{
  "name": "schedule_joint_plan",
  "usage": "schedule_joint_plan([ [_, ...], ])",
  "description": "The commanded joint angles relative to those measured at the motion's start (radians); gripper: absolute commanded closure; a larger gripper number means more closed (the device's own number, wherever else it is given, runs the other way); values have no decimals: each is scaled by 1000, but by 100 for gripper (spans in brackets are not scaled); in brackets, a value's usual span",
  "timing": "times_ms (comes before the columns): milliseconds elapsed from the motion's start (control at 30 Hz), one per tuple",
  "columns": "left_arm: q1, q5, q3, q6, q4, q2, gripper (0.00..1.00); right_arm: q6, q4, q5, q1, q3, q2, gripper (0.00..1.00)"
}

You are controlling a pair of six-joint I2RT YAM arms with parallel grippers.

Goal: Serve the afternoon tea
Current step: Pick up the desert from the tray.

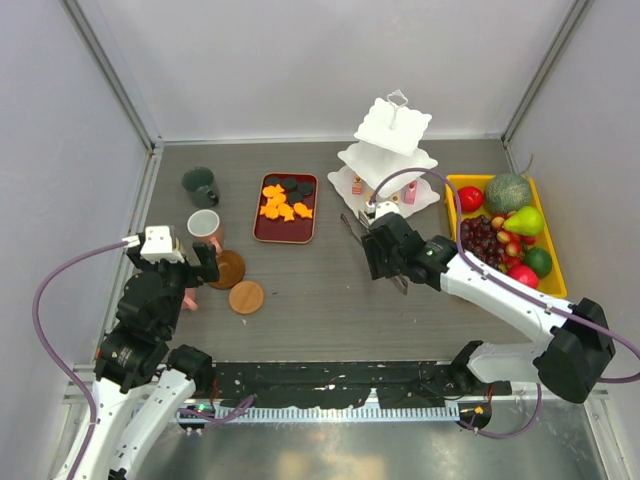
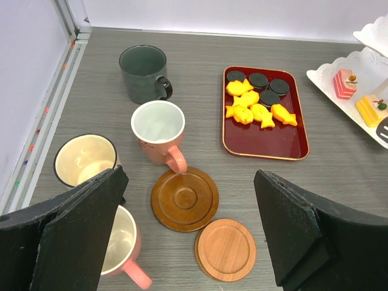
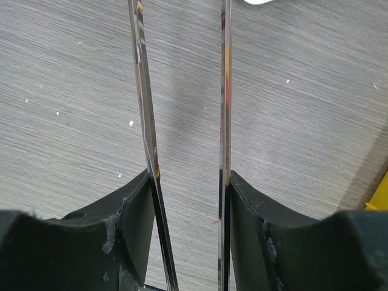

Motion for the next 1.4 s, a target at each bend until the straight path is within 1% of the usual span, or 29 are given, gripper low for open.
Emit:
schedule_joint_plan([
  [0, -3, 17, 0, 2, 48, 1, 1, -50, 11, -23, 14, 115, 34, 48],
  [133, -3, 18, -2, 2, 51, 3, 1, -92, 26, -29, 22, 205, 114, 49],
  [500, -3, 15, -2, 2, 50, 1, 1, -202, 60, -73, 31, 480, 436, 52],
  [600, -3, 15, -2, 2, 50, 3, 1, -230, 59, -58, 31, 530, 523, 52],
  [833, -3, 20, -3, 4, 51, 4, 1, -267, 39, -61, 31, 633, 667, 52],
  [1100, -3, 20, -2, 2, 51, 4, 1, -285, 16, -16, 33, 678, 763, 52],
  [1233, -3, 24, -2, 1, 51, 6, 1, -279, -4, -3, 40, 653, 749, 52],
  [1367, -3, 26, -2, 1, 51, 4, 1, -270, -29, -21, 62, 620, 707, 52],
])
